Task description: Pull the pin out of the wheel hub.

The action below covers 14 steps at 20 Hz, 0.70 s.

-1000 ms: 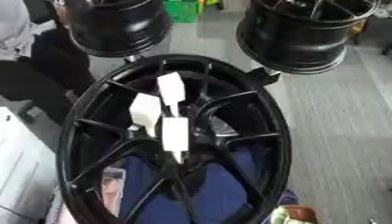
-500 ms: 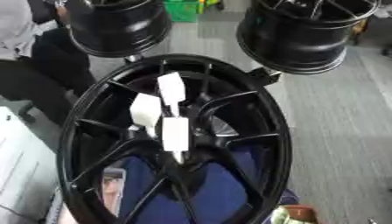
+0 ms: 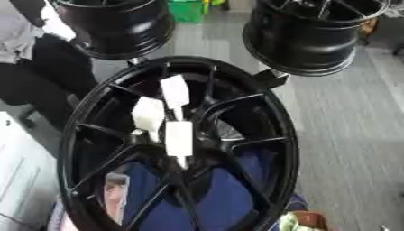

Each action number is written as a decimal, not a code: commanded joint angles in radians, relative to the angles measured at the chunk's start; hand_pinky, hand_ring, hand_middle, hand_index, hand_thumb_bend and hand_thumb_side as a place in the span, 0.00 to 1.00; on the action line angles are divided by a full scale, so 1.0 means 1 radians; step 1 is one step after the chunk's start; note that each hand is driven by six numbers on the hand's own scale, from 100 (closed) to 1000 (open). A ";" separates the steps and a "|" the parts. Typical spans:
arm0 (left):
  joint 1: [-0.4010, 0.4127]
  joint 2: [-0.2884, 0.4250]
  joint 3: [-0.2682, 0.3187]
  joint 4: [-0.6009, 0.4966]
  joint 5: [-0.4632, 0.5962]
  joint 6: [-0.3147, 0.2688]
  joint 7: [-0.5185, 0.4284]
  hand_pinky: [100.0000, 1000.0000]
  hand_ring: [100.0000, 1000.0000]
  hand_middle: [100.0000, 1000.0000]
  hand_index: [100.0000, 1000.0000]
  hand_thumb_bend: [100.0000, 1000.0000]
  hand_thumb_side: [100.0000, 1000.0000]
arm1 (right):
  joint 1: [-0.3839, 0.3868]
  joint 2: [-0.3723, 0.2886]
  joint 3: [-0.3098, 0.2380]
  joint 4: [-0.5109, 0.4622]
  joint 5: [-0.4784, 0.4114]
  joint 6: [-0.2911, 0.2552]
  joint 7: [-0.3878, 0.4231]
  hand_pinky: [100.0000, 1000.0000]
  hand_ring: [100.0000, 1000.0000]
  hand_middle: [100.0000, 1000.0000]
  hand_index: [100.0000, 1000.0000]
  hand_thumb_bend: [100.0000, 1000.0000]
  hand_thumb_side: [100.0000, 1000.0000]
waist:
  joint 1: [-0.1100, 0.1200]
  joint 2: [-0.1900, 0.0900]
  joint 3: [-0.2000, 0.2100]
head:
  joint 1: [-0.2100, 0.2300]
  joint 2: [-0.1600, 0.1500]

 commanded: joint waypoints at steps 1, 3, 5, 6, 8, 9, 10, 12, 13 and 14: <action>-0.006 0.045 -0.022 -0.053 0.006 0.063 0.001 0.74 0.74 0.69 0.83 0.45 0.05 | -0.015 -0.019 -0.012 -0.008 0.012 -0.002 0.004 0.86 0.72 0.73 0.82 0.00 0.22 | 0.002 -0.017 -0.002 | -0.002 -0.014; 0.001 0.053 -0.044 -0.082 0.014 0.093 0.001 0.74 0.74 0.69 0.83 0.47 0.09 | -0.016 -0.018 -0.011 -0.007 0.014 -0.002 0.005 0.86 0.72 0.73 0.82 0.00 0.22 | 0.002 -0.016 -0.003 | -0.003 -0.013; 0.005 0.057 -0.059 -0.102 0.023 0.118 0.001 0.74 0.74 0.68 0.82 0.49 0.13 | -0.018 -0.016 -0.009 -0.008 0.015 -0.003 0.008 0.86 0.72 0.73 0.82 0.00 0.22 | 0.003 -0.016 -0.004 | -0.002 -0.013; 0.006 0.058 -0.067 -0.111 0.032 0.127 0.001 0.73 0.74 0.68 0.82 0.49 0.14 | -0.019 -0.016 -0.009 -0.009 0.015 -0.004 0.008 0.86 0.72 0.73 0.82 0.00 0.22 | 0.003 -0.016 -0.004 | -0.003 -0.013; 0.006 0.059 -0.080 -0.128 0.051 0.145 0.001 0.73 0.74 0.68 0.82 0.50 0.17 | -0.019 -0.016 -0.009 -0.008 0.016 -0.005 0.009 0.86 0.72 0.73 0.82 0.00 0.22 | 0.004 -0.016 -0.005 | -0.004 -0.012; 0.008 0.061 -0.087 -0.137 0.061 0.156 0.001 0.72 0.73 0.68 0.82 0.50 0.18 | -0.019 -0.016 -0.008 -0.008 0.017 -0.005 0.009 0.86 0.72 0.73 0.82 0.00 0.22 | 0.004 -0.015 -0.005 | -0.004 -0.012; 0.008 0.063 -0.096 -0.148 0.070 0.168 0.001 0.72 0.73 0.68 0.81 0.50 0.19 | -0.019 -0.016 -0.008 -0.008 0.017 -0.005 0.009 0.86 0.72 0.73 0.82 0.00 0.22 | 0.004 -0.015 -0.006 | -0.004 -0.011; 0.011 0.068 -0.113 -0.173 0.080 0.193 0.001 0.71 0.73 0.68 0.81 0.51 0.21 | -0.019 -0.015 -0.008 -0.007 0.017 -0.005 0.009 0.86 0.72 0.73 0.82 0.00 0.22 | 0.005 -0.014 -0.006 | -0.004 -0.009; 0.013 0.070 -0.120 -0.184 0.083 0.208 0.001 0.71 0.73 0.68 0.81 0.51 0.21 | -0.019 -0.015 -0.007 -0.007 0.017 -0.004 0.009 0.86 0.72 0.73 0.82 0.00 0.22 | 0.006 -0.014 -0.006 | -0.004 -0.007; 0.014 0.072 -0.127 -0.194 0.084 0.225 0.001 0.71 0.73 0.68 0.81 0.51 0.22 | -0.019 -0.015 -0.006 -0.007 0.017 -0.004 0.009 0.86 0.72 0.73 0.82 0.00 0.22 | 0.006 -0.013 -0.006 | -0.004 -0.007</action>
